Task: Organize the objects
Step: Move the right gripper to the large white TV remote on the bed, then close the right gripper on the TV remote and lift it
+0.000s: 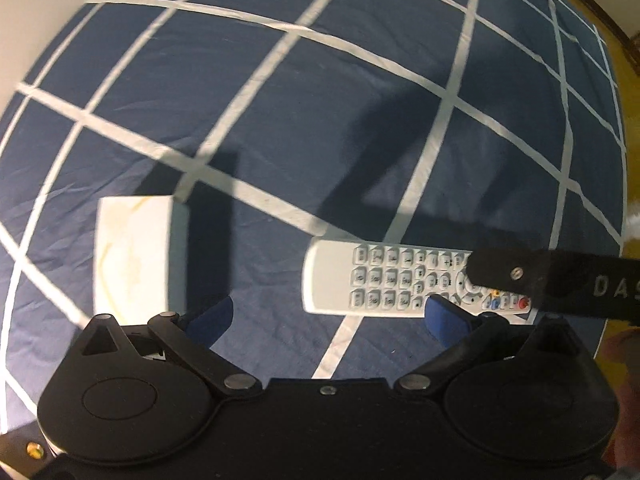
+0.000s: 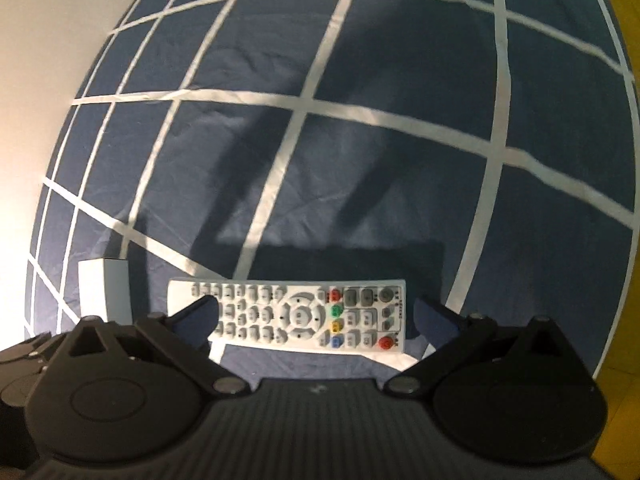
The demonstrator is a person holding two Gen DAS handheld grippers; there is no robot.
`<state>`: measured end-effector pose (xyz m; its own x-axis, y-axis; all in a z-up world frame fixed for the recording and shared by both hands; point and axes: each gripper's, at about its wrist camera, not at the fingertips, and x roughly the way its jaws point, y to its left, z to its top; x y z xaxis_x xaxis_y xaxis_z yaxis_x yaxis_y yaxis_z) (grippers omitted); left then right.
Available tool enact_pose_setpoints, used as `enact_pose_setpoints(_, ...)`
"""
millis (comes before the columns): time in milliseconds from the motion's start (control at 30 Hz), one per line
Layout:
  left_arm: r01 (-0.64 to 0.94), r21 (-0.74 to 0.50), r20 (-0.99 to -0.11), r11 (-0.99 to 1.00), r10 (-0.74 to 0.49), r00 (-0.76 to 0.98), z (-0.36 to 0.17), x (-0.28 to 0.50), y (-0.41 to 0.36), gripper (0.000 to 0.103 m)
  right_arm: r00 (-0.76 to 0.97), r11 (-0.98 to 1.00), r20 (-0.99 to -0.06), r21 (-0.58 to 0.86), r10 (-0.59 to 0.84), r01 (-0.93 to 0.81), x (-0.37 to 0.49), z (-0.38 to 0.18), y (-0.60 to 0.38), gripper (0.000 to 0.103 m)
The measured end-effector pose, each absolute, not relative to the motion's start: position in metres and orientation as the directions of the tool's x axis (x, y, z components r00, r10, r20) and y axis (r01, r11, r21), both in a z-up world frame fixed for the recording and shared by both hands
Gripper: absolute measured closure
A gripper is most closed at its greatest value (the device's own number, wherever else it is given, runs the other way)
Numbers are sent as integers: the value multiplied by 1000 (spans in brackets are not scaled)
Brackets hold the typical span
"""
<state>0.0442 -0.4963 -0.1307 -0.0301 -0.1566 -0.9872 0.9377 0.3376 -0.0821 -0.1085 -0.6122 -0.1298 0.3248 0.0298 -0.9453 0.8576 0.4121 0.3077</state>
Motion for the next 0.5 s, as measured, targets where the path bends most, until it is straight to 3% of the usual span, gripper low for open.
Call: enact_pose_setpoints(500, 942, -154, -984, 297, -134, -119, -155, 35, -511, 0, 297, 384, -950, 310, 94, 870, -103, -157, -618, 0)
